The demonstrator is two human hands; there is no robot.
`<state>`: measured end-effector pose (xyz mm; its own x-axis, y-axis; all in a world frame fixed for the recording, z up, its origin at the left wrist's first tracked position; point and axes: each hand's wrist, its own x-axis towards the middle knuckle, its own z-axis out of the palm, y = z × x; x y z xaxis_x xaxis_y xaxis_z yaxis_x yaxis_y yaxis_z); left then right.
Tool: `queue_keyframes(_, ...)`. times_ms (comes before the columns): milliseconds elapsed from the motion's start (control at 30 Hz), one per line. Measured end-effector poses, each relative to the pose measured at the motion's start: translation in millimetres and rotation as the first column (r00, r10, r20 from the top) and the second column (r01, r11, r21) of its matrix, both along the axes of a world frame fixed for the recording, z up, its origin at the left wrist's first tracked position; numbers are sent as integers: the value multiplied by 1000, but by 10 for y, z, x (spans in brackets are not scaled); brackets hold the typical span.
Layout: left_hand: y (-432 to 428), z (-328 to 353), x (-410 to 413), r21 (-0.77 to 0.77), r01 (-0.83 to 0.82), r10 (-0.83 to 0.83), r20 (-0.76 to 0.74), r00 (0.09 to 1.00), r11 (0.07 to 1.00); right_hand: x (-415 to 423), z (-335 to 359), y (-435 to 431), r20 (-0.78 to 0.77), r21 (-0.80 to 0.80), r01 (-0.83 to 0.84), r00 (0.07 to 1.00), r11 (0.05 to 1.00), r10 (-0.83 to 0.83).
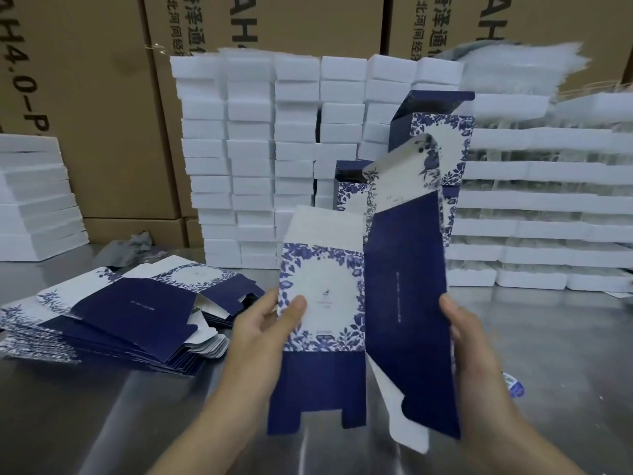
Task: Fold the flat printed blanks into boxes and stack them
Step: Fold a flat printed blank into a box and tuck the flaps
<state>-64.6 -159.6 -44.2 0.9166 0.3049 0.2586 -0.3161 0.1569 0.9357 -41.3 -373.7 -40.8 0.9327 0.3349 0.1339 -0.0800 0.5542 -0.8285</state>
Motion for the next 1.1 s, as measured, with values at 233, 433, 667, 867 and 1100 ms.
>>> queue_keyframes(233, 203, 121, -34, -289, 258, -293, -84, 952, 922, 81, 102, -185, -51, 107, -94, 994, 990, 100)
queue_keyframes(433, 64, 73, -33, -310, 365, -397, -45, 917, 878, 75, -25, -37, -127, 69, -155, 978, 985, 163)
queue_keyframes(667, 348, 175, -28, -359, 257, -316, -116, 942, 897, 34, 24, -35, -49, -130, 99, 993, 987, -106)
queue_keyframes(867, 363, 197, -52, -142, 343, -349, -20, 937, 929, 70, 17, -3, 0, 16, 104, 995, 994, -104)
queue_keyframes(1100, 236, 190, -60, 79, 310, -302, -92, 949, 948, 129, -11, 29, 465, -252, 313, 869, 915, -169)
